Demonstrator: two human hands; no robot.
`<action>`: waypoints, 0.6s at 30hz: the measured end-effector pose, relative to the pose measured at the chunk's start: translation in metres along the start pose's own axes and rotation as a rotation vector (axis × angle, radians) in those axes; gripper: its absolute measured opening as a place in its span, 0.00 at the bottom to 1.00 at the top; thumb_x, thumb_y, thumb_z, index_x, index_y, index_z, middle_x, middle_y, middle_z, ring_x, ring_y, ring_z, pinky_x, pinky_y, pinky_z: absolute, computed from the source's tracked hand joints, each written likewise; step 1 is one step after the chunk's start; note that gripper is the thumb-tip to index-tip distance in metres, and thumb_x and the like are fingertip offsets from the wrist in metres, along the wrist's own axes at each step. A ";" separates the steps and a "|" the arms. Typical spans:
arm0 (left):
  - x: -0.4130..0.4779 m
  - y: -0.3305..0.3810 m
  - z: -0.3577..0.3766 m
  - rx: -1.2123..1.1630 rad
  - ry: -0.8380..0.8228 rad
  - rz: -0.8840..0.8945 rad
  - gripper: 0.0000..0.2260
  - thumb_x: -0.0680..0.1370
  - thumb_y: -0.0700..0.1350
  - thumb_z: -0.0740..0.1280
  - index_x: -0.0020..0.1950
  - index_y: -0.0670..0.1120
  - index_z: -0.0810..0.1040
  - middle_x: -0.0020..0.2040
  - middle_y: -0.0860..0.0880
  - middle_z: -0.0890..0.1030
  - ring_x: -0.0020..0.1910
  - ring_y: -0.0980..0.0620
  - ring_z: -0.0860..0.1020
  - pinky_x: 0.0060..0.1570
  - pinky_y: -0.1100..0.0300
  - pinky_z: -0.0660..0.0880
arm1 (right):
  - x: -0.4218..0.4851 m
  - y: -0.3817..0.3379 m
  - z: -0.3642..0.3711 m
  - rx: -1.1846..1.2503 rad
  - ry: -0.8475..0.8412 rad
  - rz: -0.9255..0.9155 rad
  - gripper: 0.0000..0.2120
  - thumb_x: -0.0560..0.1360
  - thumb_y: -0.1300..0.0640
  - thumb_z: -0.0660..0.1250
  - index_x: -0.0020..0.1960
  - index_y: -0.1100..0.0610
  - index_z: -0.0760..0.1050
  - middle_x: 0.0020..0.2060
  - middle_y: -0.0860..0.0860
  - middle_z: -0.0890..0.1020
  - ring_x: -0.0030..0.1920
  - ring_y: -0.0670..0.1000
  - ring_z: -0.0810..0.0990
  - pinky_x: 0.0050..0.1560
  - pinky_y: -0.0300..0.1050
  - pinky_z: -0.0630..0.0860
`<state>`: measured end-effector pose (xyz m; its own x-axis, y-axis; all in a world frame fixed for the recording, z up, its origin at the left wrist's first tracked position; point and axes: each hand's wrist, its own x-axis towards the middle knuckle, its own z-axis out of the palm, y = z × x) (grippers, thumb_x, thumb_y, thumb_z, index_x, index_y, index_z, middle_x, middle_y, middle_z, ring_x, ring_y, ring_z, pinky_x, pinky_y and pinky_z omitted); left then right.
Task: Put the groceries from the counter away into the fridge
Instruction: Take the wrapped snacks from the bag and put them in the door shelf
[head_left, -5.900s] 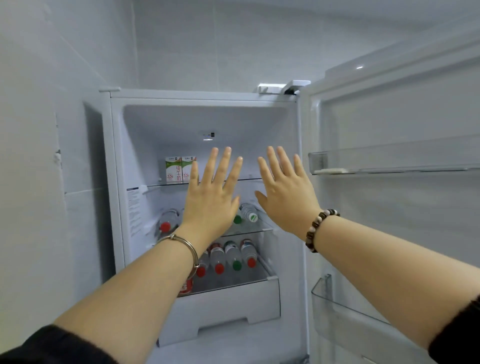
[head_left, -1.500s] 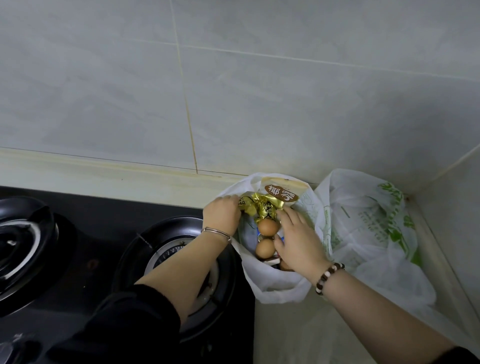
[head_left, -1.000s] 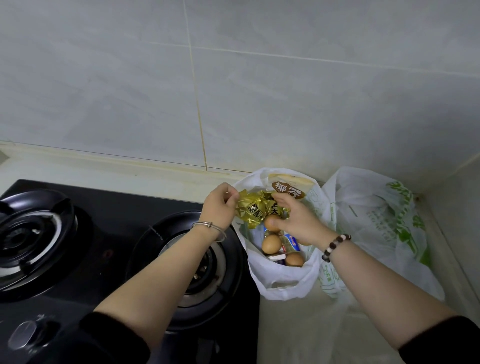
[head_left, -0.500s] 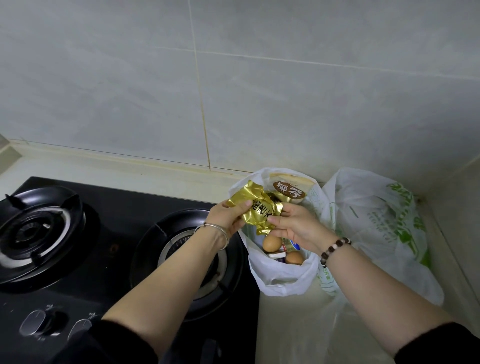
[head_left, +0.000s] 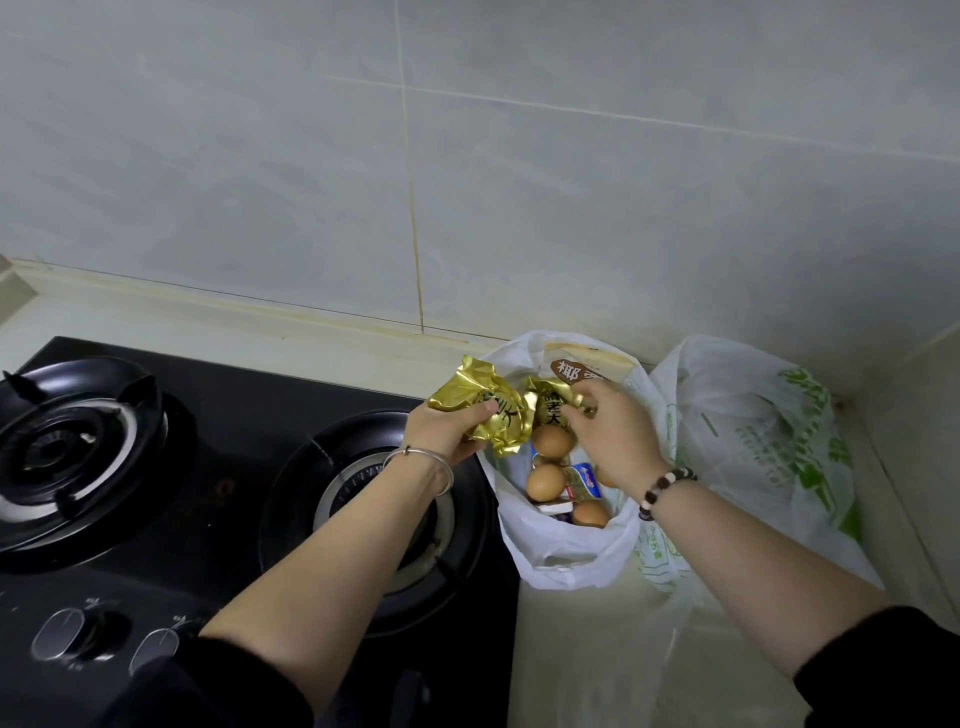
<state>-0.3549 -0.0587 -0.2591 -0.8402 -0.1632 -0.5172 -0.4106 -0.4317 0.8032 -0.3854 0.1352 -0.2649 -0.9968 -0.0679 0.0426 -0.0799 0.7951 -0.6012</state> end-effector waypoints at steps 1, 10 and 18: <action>0.001 0.001 -0.003 -0.011 -0.002 -0.004 0.08 0.71 0.37 0.73 0.46 0.45 0.78 0.42 0.45 0.81 0.40 0.50 0.80 0.41 0.57 0.80 | 0.003 0.000 0.001 -0.125 0.041 -0.030 0.16 0.75 0.53 0.67 0.61 0.57 0.74 0.54 0.52 0.79 0.52 0.53 0.78 0.51 0.48 0.76; -0.001 0.009 -0.018 -0.413 -0.170 -0.146 0.08 0.77 0.45 0.66 0.54 0.44 0.78 0.47 0.46 0.84 0.41 0.50 0.83 0.41 0.58 0.81 | 0.024 -0.020 0.036 -0.499 -0.137 0.112 0.22 0.77 0.47 0.62 0.63 0.61 0.66 0.59 0.58 0.74 0.51 0.58 0.78 0.35 0.46 0.70; 0.001 0.017 -0.032 -0.538 -0.203 -0.226 0.19 0.77 0.48 0.66 0.67 0.42 0.73 0.61 0.43 0.79 0.54 0.46 0.80 0.43 0.56 0.81 | 0.043 -0.034 0.060 -0.701 -0.182 -0.025 0.22 0.77 0.48 0.63 0.65 0.58 0.64 0.56 0.58 0.73 0.46 0.57 0.80 0.31 0.45 0.69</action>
<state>-0.3519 -0.0946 -0.2556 -0.8256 0.1335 -0.5482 -0.3943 -0.8314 0.3915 -0.4251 0.0692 -0.2904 -0.9825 -0.1419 -0.1207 -0.1492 0.9873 0.0537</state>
